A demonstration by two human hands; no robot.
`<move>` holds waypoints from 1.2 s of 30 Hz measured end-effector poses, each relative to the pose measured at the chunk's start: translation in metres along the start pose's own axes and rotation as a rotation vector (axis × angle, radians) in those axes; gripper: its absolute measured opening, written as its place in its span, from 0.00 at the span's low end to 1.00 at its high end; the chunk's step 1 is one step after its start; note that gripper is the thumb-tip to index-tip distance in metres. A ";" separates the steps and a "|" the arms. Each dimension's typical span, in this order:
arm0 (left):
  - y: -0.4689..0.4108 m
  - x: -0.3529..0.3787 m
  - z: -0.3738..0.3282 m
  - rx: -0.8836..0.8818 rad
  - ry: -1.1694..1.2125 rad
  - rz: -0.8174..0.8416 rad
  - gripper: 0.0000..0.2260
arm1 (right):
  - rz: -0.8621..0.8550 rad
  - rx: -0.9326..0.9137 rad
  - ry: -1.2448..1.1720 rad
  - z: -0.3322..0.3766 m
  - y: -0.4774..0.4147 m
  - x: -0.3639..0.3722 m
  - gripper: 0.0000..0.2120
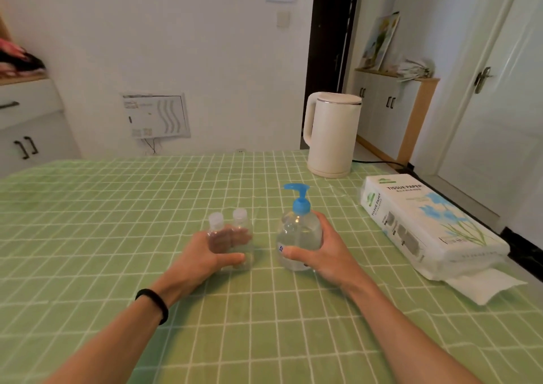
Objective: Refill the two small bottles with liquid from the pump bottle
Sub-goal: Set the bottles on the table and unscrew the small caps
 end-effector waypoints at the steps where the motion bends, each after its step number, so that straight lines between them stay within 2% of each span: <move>1: -0.001 -0.001 0.001 0.001 0.000 -0.006 0.24 | 0.004 0.000 -0.003 0.000 -0.001 0.000 0.37; 7: -0.005 -0.005 0.001 0.022 -0.018 -0.035 0.24 | 0.010 -0.005 -0.010 0.001 -0.005 0.000 0.34; 30: -0.036 -0.026 0.004 -0.009 -0.071 -0.008 0.28 | 0.000 -0.001 -0.004 -0.006 -0.029 0.000 0.37; 33: -0.031 -0.028 0.003 -0.018 -0.037 -0.020 0.35 | 0.015 -0.006 0.011 -0.005 -0.027 0.003 0.40; 36: -0.019 -0.029 0.000 0.002 0.017 -0.062 0.39 | -0.010 -0.002 0.019 -0.005 -0.024 0.002 0.49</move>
Point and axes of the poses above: each hand's wrist, its own y-axis away from the middle knuckle, its own x-axis out of the palm, z = x × y, the point moved 9 cm from there along -y, towards the middle knuckle, and after that the axes turned 2 degrees about x, right-handed, at the moved point
